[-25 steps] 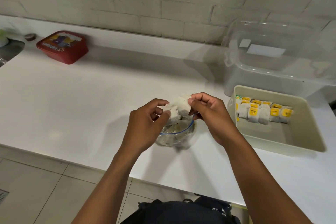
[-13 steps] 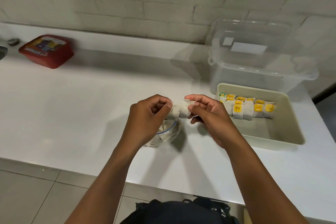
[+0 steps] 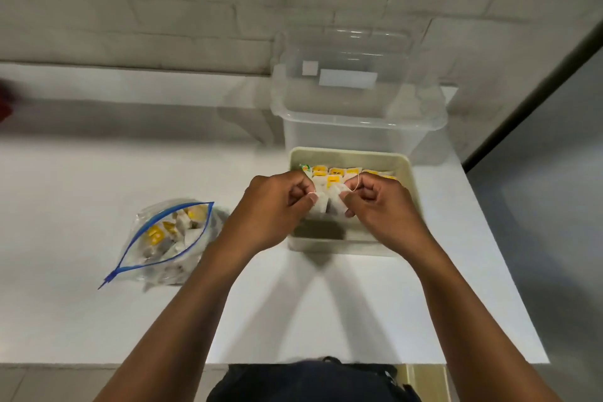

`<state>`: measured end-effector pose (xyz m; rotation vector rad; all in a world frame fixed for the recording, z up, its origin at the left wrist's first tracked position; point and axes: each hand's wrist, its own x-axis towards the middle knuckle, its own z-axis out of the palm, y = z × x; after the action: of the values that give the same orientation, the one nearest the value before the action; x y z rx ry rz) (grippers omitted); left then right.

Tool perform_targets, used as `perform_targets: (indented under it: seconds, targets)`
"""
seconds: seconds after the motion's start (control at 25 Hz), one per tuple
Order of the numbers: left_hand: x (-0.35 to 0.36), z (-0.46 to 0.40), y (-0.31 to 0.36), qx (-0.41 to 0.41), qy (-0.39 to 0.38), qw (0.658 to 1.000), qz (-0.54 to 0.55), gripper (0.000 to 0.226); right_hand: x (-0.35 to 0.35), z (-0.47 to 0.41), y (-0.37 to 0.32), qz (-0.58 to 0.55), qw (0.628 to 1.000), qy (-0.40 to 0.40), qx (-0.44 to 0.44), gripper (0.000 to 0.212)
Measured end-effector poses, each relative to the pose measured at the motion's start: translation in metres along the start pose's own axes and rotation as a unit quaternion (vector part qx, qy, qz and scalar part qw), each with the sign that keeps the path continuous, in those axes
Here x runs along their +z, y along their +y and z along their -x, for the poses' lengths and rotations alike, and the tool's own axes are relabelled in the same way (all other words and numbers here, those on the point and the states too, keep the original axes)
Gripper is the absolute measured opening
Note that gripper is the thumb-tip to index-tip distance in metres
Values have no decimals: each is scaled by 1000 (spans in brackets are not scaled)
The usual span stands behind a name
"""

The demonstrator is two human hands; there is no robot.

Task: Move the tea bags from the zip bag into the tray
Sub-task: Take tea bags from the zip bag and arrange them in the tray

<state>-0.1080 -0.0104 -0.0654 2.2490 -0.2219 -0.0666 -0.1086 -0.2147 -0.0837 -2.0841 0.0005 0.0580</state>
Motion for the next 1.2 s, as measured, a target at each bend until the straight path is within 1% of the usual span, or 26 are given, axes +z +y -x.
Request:
perform_targets:
  seconds: [0.04,0.12,0.16,0.24,0.32,0.44,0.48,0.56,0.64,0.68,0.8,0.88,1.0,1.2]
  targets:
    - [13,-10,6,-1,-15,1000,-9,3,-13,-4,10,67,997,17,-17,6]
    - [36,-29,12,-25,-44,998,-25,3,-31,-14,28,181,980,53,-59,6]
    - [49,-40,15,-43,-55,997,-30,4,-39,-21,38,214,972,68,-73,6]
    - [75,-59,18,-59,-66,994,-59,5,-50,-34,56,245,963,79,-74,7]
    - [95,-76,19,-64,-71,991,-97,5,-58,-46,70,285,955,52,-57,8]
    - [116,-96,19,-68,-94,988,-104,9,-63,-55,77,351,936,0,-33,28]
    - [120,-101,18,-67,-105,986,-115,11,-65,-58,77,381,924,-3,-41,28]
    - [127,-109,18,-72,-118,981,-139,16,-69,-65,76,454,887,9,-79,20]
    - [133,-114,16,-81,-119,979,-142,17,-74,-68,78,500,862,20,-85,21]
    - [136,-116,15,-86,-126,979,-134,17,-76,-69,80,506,859,21,-77,21]
    - [141,-118,14,-102,-151,979,-90,15,-78,-68,82,466,884,12,-36,19]
    - [143,-119,14,-101,-149,980,-81,15,-79,-67,82,456,890,10,-23,18]
    - [147,-123,14,-97,-130,979,-124,18,-80,-68,80,473,881,-8,-14,18]
    - [154,-128,10,-119,-81,967,-210,19,-76,-79,83,507,860,-43,43,21]
